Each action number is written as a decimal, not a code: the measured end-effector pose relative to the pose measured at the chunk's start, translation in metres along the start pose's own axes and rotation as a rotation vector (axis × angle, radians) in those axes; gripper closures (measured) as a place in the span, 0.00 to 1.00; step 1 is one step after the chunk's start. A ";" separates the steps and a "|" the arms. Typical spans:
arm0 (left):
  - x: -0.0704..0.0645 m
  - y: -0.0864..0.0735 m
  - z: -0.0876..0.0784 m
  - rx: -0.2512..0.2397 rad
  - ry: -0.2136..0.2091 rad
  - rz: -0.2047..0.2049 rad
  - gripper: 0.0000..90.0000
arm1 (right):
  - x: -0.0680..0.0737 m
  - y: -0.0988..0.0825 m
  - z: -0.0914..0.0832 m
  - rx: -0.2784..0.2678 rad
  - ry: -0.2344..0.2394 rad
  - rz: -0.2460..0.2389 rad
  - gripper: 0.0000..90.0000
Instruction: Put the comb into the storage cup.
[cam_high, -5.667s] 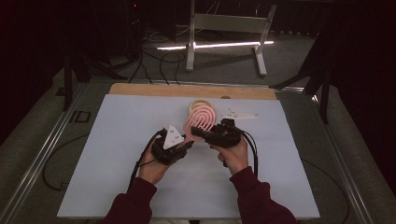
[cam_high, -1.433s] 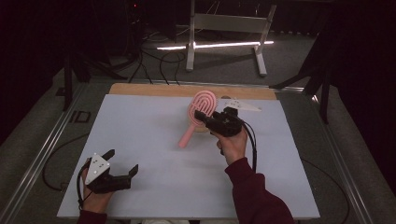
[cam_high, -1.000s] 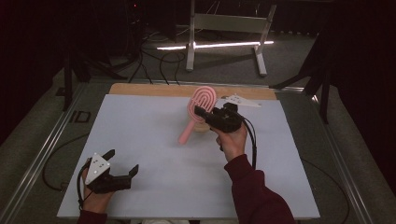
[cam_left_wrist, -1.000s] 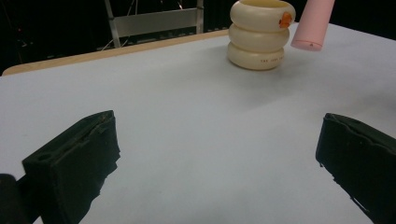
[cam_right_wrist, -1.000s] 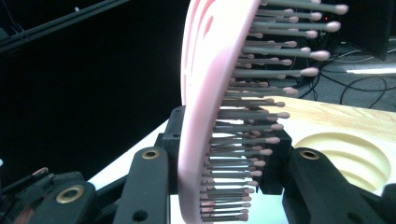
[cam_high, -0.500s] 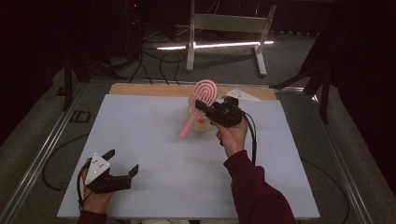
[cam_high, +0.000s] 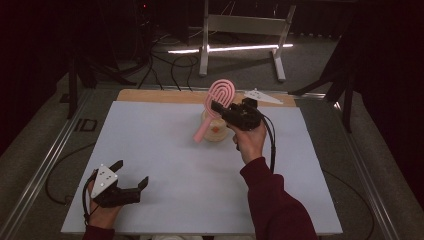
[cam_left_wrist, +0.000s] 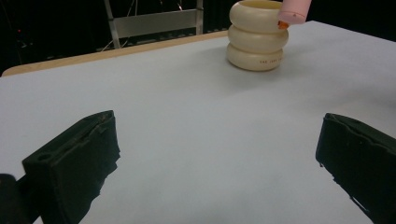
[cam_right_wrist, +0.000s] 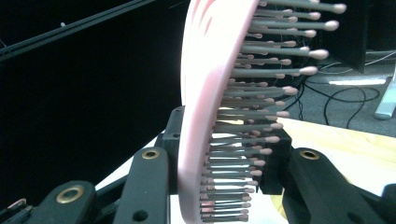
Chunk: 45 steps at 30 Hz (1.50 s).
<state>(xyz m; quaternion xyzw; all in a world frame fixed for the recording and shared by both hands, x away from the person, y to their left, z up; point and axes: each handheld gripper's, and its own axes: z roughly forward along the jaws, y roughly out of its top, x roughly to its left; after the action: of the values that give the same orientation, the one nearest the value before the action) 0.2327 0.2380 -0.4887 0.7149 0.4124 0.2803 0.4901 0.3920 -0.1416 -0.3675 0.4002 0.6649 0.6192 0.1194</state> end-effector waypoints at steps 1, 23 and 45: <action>0.000 0.000 0.000 -0.001 0.000 0.000 0.00 | 0.000 0.001 0.000 -0.002 -0.002 0.006 0.70; 0.000 0.000 -0.001 -0.005 -0.001 -0.003 0.00 | -0.014 0.017 0.000 -0.043 -0.067 0.020 0.70; 0.000 0.000 -0.001 -0.007 -0.002 -0.004 0.00 | -0.028 0.020 0.001 -0.063 -0.133 0.041 0.70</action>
<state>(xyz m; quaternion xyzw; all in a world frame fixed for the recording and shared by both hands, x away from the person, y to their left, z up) 0.2319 0.2380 -0.4884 0.7128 0.4122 0.2799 0.4936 0.4188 -0.1615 -0.3587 0.4501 0.6273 0.6142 0.1631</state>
